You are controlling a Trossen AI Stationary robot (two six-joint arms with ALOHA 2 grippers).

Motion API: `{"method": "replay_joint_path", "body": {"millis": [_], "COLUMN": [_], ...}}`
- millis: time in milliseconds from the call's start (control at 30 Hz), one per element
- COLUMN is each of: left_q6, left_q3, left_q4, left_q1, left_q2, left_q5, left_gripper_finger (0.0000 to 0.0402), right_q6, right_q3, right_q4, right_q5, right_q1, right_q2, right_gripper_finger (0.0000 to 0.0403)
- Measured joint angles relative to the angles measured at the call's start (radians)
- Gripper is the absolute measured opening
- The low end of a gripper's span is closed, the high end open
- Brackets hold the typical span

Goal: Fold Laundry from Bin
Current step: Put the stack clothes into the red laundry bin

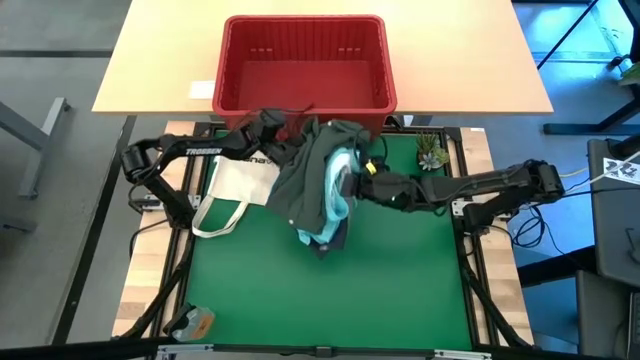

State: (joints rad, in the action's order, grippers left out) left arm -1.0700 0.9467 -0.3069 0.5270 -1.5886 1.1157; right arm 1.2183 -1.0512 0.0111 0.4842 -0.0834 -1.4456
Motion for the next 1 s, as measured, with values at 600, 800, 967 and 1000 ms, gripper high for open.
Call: {"method": "replay_joint_path", "body": {"millis": [600,800,967,1000], "left_q6": [-0.079,-0.079,-0.076,-0.072], "left_q3": [0.193,0.254,0.287,0.292], "left_q4": [0.008,0.039,0.046,0.046], "left_q1": [0.164,0.222,0.254,0.259], "left_q2": [-0.002,-0.002,-0.002,-0.002], "left_q5": [0.039,0.032,0.005,-0.004], "left_gripper_finger": [0.0008,0.0008,0.0007,0.0007], "right_q6": [-0.199,-0.219,-0.255,-0.258], "right_q3": [-0.167,-0.194,-0.225,-0.229], "right_q4": [-0.02,-0.025,-0.018,-0.02], "right_q5": [-0.219,-0.277,-0.278,-0.279], "right_q1": [-0.244,-0.328,-0.372,-0.381], "right_q2": [-0.003,-0.005,-0.007,-0.01], "right_gripper_finger": [0.0009,0.0009,0.0009,0.0009]}}
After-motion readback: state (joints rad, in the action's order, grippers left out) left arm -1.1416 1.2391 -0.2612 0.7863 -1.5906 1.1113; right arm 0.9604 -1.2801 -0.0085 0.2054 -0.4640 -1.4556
